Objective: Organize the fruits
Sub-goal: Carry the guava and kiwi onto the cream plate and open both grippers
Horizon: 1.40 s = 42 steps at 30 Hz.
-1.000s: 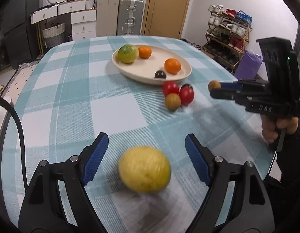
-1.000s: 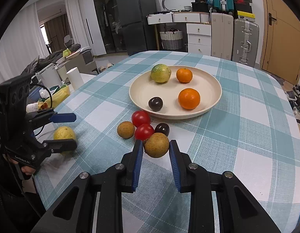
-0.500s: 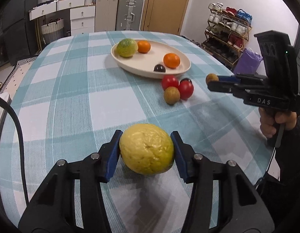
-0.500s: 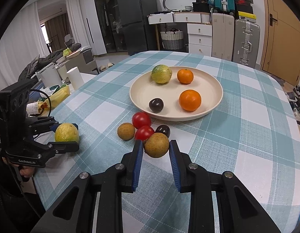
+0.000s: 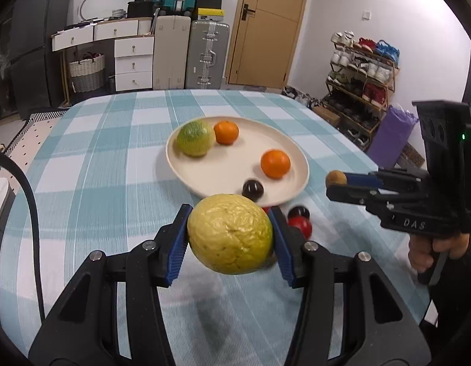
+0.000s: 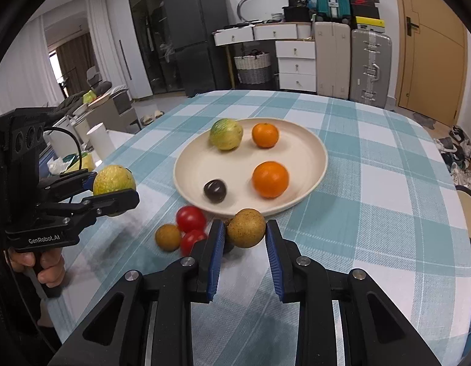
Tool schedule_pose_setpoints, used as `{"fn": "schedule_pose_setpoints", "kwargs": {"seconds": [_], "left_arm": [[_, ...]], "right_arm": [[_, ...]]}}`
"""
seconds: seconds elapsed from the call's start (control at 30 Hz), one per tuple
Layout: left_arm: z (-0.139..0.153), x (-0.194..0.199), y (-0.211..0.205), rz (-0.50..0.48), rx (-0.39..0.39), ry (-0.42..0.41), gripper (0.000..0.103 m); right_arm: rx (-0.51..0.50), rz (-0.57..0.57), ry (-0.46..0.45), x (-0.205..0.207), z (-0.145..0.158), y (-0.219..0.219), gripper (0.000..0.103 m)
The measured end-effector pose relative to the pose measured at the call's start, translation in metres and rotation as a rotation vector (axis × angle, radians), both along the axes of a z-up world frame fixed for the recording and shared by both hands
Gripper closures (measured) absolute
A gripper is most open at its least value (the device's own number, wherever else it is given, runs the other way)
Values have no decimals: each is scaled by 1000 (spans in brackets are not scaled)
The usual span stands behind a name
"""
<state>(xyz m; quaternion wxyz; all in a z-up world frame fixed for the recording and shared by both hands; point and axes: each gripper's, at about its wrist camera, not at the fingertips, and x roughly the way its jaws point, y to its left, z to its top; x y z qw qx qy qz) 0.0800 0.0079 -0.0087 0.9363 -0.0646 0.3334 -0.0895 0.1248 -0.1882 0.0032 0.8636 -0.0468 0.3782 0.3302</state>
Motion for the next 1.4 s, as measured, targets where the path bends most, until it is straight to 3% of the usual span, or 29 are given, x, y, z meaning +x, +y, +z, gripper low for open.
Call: {"fn": "schedule_pose_setpoints", "kwargs": {"seconds": [0.23, 0.57, 1.17, 1.23, 1.3, 1.4], "left_arm": [[6, 36, -3, 9, -3, -23, 55], [-6, 86, -7, 32, 16, 10, 55], [-26, 107, -7, 46, 32, 58, 55], [-26, 106, -8, 43, 33, 57, 55], [-24, 103, -8, 42, 36, 44, 55], [-18, 97, -9, 30, 33, 27, 54]], "right_arm": [[8, -78, 2, 30, 4, -1, 75], [20, -162, 4, 72, -2, 3, 75], [-4, -181, 32, 99, -16, 13, 75], [1, -179, 33, 98, -15, 12, 71], [10, -172, 26, 95, -13, 11, 58], [22, -176, 6, 85, -7, 7, 49]]}}
